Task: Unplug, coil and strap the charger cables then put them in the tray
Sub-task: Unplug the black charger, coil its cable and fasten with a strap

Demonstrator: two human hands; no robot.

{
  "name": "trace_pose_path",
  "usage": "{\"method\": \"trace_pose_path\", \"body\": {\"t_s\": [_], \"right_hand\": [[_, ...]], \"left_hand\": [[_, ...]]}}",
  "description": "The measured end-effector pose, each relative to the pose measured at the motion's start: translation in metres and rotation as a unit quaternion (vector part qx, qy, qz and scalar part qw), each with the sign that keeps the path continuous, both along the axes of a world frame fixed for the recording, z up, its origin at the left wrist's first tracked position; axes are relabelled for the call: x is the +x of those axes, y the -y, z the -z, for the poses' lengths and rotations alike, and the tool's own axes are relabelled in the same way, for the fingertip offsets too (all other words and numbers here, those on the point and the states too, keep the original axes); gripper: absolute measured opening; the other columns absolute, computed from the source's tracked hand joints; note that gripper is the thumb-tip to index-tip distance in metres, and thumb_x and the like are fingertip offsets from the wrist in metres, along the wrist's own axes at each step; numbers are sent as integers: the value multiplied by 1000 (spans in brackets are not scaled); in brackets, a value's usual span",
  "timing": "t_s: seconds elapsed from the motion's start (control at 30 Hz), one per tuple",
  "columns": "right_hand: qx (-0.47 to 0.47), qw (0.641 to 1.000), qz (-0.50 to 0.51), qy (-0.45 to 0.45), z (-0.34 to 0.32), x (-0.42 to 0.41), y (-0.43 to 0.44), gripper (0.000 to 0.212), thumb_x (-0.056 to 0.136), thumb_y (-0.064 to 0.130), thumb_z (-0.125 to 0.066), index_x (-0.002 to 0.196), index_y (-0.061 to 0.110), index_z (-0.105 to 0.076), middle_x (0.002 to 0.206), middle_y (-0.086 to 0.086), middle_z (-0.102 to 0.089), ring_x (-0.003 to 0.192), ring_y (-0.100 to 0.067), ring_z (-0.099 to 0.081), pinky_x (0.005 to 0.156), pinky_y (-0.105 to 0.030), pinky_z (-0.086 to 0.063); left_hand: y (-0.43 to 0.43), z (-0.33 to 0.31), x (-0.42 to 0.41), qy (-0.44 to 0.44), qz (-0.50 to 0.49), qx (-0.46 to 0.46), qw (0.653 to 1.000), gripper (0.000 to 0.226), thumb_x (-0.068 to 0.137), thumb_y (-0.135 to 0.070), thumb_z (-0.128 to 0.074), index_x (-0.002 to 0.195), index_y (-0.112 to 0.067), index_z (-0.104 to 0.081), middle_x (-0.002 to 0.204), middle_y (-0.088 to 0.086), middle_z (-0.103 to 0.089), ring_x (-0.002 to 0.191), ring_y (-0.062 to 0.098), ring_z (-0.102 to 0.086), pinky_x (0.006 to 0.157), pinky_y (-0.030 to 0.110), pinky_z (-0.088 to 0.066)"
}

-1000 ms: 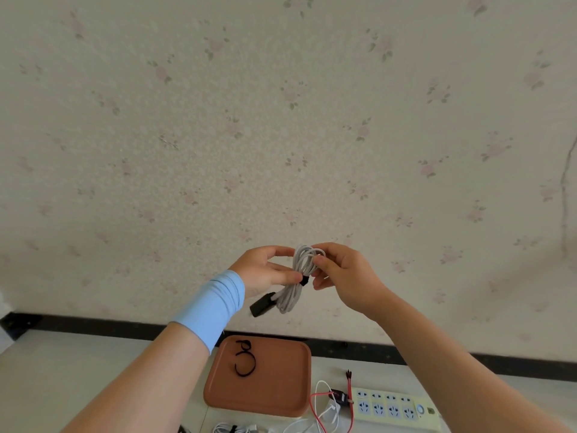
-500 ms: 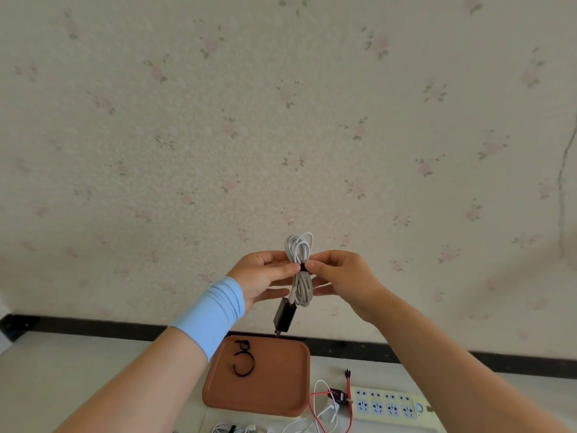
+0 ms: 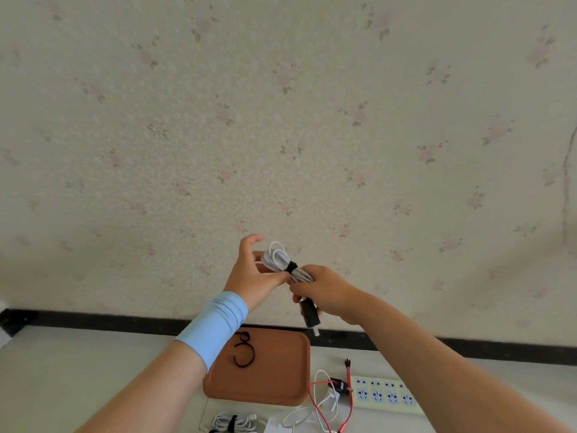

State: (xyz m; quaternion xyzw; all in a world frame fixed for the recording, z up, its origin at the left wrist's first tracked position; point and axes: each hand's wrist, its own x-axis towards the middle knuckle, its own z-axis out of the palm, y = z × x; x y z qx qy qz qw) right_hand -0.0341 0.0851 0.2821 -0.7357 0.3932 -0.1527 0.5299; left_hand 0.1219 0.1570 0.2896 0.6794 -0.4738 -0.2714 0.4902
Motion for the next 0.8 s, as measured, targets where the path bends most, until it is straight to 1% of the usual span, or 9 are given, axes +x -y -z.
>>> {"method": "trace_pose_path", "body": {"t_s": [0.07, 0.13, 0.17, 0.23, 0.3, 0.4, 0.5, 0.67, 0.8], "right_hand": [[-2, 1000, -20, -14, 9, 1, 3, 7, 98, 18, -59, 102, 18, -65, 83, -1, -68, 68, -14, -60, 64, -25, -51], [-8, 998, -42, -40, 19, 4, 4, 10, 99, 20, -60, 106, 18, -65, 83, 0, -66, 67, -9, -60, 60, -22, -50], [-12, 997, -53, -56, 26, 6, 5, 13, 99, 21, -61, 110, 15, -65, 84, 0, -65, 67, -8, -61, 60, -23, -51], [-17, 992, -76, -94, 43, 11, 8, 25, 95, 22, -65, 117, 11, -60, 87, -5, -64, 66, -13, -60, 63, -31, -53], [-11, 987, -95, -132, 61, 15, 11, 43, 89, 18, -70, 126, 16, -49, 95, -11, -63, 68, -18, -58, 61, -34, -52], [-23, 979, -117, -163, 90, 21, 12, 57, 83, 6, -69, 132, 18, -42, 113, -6, -58, 83, -18, -58, 64, -26, -50], [-70, 971, -118, -194, 116, 31, 8, 45, 81, 6, -69, 123, 17, -59, 116, -3, -62, 95, -18, -60, 69, -21, -48], [-90, 962, -140, -215, 178, 56, -13, 21, 80, 18, -71, 99, 22, -78, 98, 2, -75, 92, -19, -67, 84, -36, -57], [-79, 962, -129, -228, 238, 69, -36, 22, 87, 18, -66, 104, 26, -78, 102, 8, -73, 91, -14, -65, 82, -29, -56]], "left_hand": [[-1, 10, 11, 57, 29, -3, 998, 83, 74, -22, -84, 139, -40, -35, 121, -13, -53, 105, 1, -56, 89, 22, -47], [0, 21, 22, 148, 78, 13, 986, 65, 76, -20, -83, 130, -38, -52, 123, -11, -53, 109, 4, -55, 98, 25, -45], [0, 26, 27, 191, 93, 25, 977, 50, 76, -19, -83, 118, -36, -61, 118, -10, -56, 106, 5, -56, 98, 24, -46], [0, 38, 36, 230, 104, 64, 965, 30, 76, -20, -83, 98, -34, -67, 104, -10, -60, 93, 6, -59, 87, 22, -47], [-1, 54, 44, 236, 104, 109, 960, 26, 77, -22, -81, 95, -33, -66, 100, -9, -61, 90, 9, -60, 82, 21, -47], [-4, 85, 56, 286, 114, 165, 937, 24, 82, -26, -76, 102, -32, -64, 109, -8, -60, 99, 14, -59, 88, 27, -48], [-12, 119, 65, 330, 138, 220, 908, 28, 86, -29, -71, 112, -27, -63, 118, -6, -56, 106, 16, -57, 89, 24, -44], [-25, 182, 81, 364, 162, 292, 870, 28, 90, -22, -63, 118, -23, -63, 132, 2, -50, 120, 25, -51, 101, 30, -42], [-34, 239, 94, 373, 178, 344, 843, 32, 91, -15, -60, 123, -19, -63, 135, 3, -49, 118, 27, -54, 101, 28, -42]]}}
